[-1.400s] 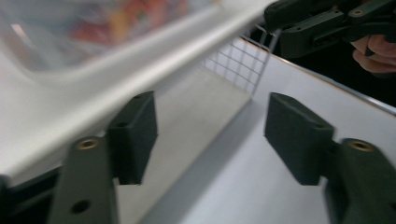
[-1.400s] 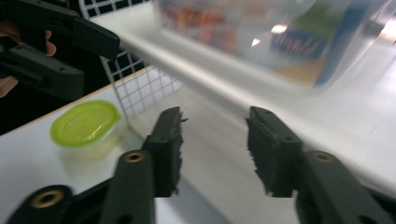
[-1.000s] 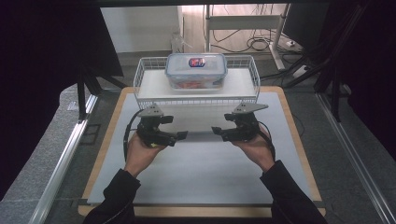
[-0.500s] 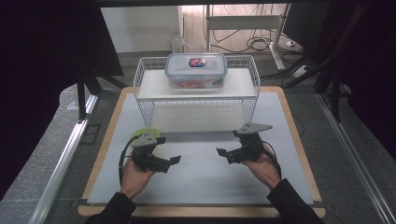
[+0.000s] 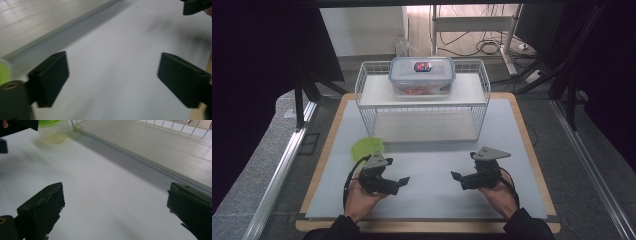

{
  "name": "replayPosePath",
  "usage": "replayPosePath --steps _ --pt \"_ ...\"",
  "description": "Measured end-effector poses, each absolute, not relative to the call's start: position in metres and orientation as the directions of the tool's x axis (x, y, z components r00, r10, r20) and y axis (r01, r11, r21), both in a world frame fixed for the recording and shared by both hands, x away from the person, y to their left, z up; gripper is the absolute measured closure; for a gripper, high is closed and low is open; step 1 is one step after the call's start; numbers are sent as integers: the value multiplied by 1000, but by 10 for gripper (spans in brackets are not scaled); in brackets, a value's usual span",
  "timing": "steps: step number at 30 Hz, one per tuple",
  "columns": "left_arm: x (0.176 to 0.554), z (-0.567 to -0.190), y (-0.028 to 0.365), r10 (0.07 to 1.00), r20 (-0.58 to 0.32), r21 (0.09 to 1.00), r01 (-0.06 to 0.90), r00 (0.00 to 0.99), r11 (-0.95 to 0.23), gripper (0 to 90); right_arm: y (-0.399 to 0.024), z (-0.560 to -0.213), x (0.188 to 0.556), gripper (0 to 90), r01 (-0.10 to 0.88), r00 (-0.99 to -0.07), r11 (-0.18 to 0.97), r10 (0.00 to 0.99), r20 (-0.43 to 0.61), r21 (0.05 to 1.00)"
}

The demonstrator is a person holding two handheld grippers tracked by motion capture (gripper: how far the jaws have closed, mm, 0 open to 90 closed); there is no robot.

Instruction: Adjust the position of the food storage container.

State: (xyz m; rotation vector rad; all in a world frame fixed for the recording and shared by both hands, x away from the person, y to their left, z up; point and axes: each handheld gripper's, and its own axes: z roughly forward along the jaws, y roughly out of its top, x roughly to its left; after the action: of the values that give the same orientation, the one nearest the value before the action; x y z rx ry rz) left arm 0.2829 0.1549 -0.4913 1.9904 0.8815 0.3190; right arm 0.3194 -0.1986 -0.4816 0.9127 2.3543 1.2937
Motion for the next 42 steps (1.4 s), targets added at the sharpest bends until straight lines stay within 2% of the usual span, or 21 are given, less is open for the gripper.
replayPosePath --steps 1,3,8,14,18,24,30,42 --pt "284 -491 159 702 -111 822 461 704 -333 231 -198 -485 321 13 390 -750 393 660 40 833" --pt "290 -488 172 718 -127 822 478 685 -310 370 -198 -488 322 16 392 -749 397 661 38 830" --pt "301 -482 201 774 -134 817 510 619 -267 674 -197 -494 324 24 401 -752 409 658 39 820" --pt "309 -478 236 857 -90 816 530 508 -229 849 -194 -498 325 35 401 -760 435 650 28 806" --pt "319 -481 269 906 -87 819 548 413 -171 884 -193 -500 325 38 399 -765 452 644 18 798" --pt "337 -499 300 933 -147 805 588 330 -81 896 -191 -501 325 38 397 -762 459 647 7 795" --pt "347 -509 300 944 -132 785 614 304 -88 894 -191 -502 325 37 400 -762 462 648 6 791" --pt "349 -514 286 940 -105 769 626 326 -130 884 -190 -504 326 39 406 -763 472 647 6 783"
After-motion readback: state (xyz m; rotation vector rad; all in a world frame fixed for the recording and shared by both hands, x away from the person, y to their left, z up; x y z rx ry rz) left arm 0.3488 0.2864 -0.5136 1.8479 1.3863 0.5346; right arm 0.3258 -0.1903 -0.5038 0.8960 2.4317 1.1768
